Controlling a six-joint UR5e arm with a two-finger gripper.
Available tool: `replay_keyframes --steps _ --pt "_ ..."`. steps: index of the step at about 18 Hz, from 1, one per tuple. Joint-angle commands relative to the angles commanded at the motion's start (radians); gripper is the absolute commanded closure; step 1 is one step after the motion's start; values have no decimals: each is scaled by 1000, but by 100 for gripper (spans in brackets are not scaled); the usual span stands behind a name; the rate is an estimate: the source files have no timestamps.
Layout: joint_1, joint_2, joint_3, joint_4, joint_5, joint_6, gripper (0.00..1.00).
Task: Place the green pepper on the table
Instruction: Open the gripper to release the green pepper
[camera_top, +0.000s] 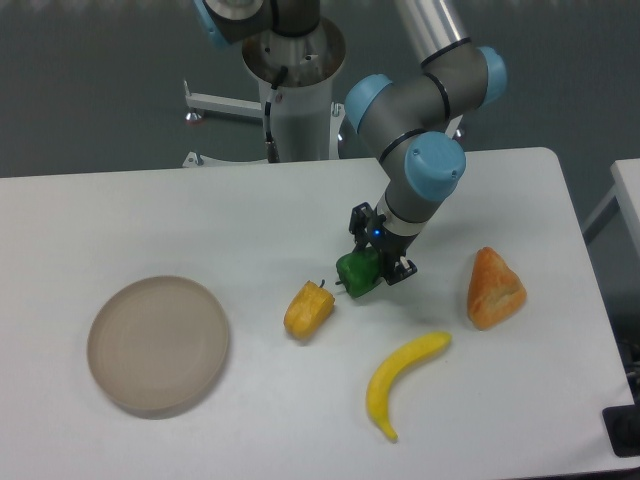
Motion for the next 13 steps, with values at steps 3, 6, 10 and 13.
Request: replay_keyframes --steps 3,6,10,13 --pt "0 0 0 0 0 -12 14" --pt "0 0 12 -2 0 -17 0" --pt "0 0 54 -8 2 -17 0" --pt "3 0 92 -8 2 -15 0"
